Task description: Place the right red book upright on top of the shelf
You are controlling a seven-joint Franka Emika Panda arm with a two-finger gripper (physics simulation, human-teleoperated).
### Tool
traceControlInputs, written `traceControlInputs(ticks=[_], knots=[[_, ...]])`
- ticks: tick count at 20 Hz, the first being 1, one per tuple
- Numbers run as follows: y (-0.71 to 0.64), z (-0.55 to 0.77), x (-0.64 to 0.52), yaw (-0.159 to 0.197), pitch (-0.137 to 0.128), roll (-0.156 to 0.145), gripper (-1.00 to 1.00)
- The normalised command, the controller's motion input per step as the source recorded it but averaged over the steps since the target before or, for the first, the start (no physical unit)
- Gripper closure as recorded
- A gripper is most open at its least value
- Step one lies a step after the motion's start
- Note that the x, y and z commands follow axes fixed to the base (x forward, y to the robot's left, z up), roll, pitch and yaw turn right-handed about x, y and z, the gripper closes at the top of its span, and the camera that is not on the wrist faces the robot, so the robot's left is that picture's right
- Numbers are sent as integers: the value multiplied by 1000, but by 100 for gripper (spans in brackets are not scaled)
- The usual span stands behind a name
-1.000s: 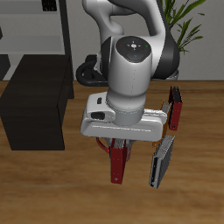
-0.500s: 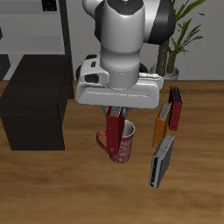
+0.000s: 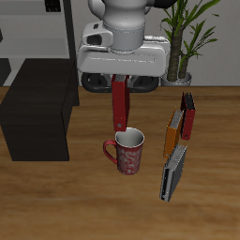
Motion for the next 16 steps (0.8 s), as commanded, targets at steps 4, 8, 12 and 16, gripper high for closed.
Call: traceControlInputs(ticks=[4, 8, 12, 16], knots=[[-34, 312, -640, -18, -27, 35, 100], [-25, 117, -497, 3, -13, 28, 100], [-118, 9, -336, 12, 3, 16, 100], [-184, -32, -455, 15, -8, 0, 100]])
